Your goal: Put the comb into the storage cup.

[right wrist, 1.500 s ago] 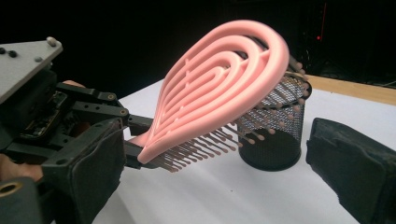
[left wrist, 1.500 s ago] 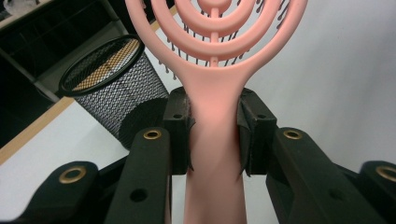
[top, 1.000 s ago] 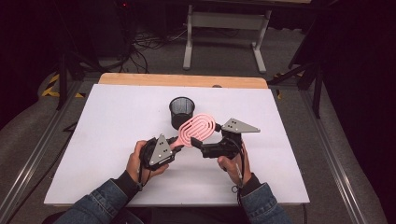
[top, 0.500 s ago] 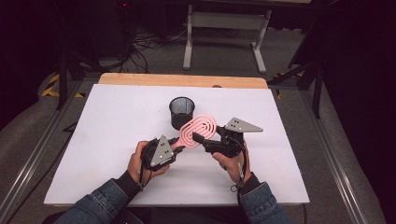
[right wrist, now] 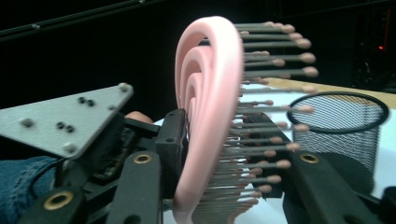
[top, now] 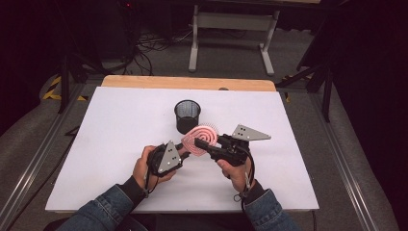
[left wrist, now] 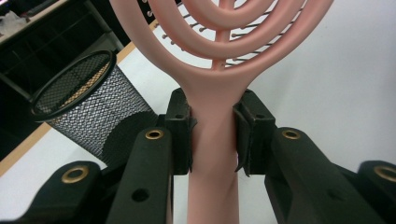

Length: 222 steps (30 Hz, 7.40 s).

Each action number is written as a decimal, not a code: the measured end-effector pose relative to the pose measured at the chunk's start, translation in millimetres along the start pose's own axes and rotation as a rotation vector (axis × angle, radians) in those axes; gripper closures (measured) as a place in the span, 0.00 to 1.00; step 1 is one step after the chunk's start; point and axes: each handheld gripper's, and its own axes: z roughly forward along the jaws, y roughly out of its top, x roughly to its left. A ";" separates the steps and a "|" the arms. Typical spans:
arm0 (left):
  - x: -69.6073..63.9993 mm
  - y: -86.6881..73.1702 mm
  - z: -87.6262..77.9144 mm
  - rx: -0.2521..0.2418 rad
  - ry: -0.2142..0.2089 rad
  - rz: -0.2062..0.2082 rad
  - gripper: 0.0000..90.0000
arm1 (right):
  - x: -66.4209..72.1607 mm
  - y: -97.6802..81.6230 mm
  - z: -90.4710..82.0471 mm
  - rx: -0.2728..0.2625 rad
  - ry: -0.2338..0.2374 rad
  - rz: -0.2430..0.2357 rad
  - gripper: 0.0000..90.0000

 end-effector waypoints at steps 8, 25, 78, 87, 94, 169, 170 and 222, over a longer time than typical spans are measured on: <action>0.2 0.2 -0.2 -0.014 -0.002 0.006 0.77 | 5.6 0.7 -0.4 -0.016 -0.002 -0.020 0.69; 16.2 -9.7 -13.1 -0.063 -0.062 -0.050 0.20 | 3.2 11.5 -21.5 -0.060 -0.079 -0.076 0.70; 63.3 -97.1 -110.4 -0.092 -0.066 -0.206 0.06 | -22.2 96.9 -23.6 -0.173 -0.272 -0.205 0.70; 63.0 -97.5 -110.2 -0.097 -0.073 -0.215 0.06 | -25.3 112.4 -1.2 -0.182 -0.277 -0.228 0.70; 63.5 -98.0 -110.1 -0.096 -0.080 -0.218 0.06 | -32.2 115.9 10.7 -0.193 -0.276 -0.217 0.70; 63.5 -100.2 -111.3 -0.095 -0.097 -0.223 0.06 | -63.9 79.1 80.4 -0.142 -0.261 -0.106 0.70; 63.5 -100.2 -111.4 -0.095 -0.098 -0.223 0.06 | -64.3 77.6 80.9 -0.142 -0.262 -0.101 0.70; 61.9 -99.6 -108.5 -0.084 -0.098 -0.214 0.06 | -80.3 30.8 73.7 -0.093 -0.302 -0.015 0.64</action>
